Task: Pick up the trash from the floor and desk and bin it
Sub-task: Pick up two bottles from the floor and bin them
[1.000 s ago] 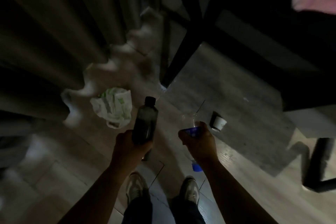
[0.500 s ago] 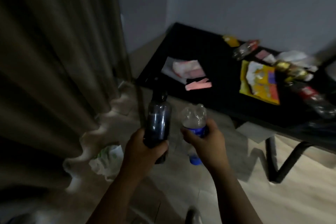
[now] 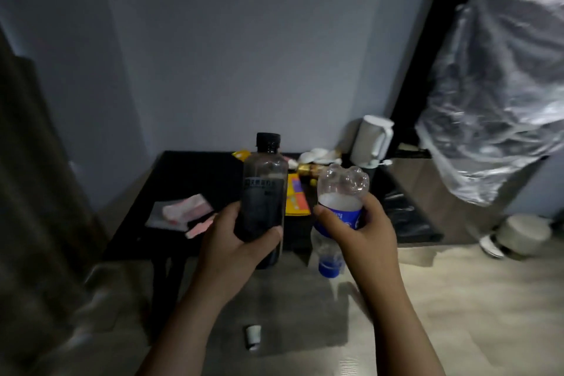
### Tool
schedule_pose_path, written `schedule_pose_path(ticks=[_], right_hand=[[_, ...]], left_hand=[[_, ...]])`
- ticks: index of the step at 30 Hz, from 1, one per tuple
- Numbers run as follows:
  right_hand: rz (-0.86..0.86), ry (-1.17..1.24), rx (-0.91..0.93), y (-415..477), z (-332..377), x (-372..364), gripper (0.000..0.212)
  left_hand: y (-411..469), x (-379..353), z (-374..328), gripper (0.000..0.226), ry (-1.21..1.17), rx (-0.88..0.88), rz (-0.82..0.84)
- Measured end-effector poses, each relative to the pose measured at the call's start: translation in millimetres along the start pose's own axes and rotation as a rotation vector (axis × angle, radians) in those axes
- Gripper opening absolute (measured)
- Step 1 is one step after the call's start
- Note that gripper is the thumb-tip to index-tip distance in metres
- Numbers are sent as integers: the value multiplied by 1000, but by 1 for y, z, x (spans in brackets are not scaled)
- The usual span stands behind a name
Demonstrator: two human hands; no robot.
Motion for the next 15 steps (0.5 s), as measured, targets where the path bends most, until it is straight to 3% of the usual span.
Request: schedule_pose_path(ticks=[6, 15], right_hand=[[-172, 5, 75, -19, 33, 146, 39], [-452, -47, 103, -53, 54, 322, 43]], left_hand=[[-16, -126, -82, 28, -91, -178, 162], [-33, -292, -156, 36, -195, -231, 478]])
Point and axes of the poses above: each hand's wrist, its own y-axis towards the middle knuckle, its own x-axis out of the back of the hand, z = x × y, the point moved 6 cm from there along y, towards the middle knuckle, and after that the axes turned 6 degrees about z, right-handed, at the moved point
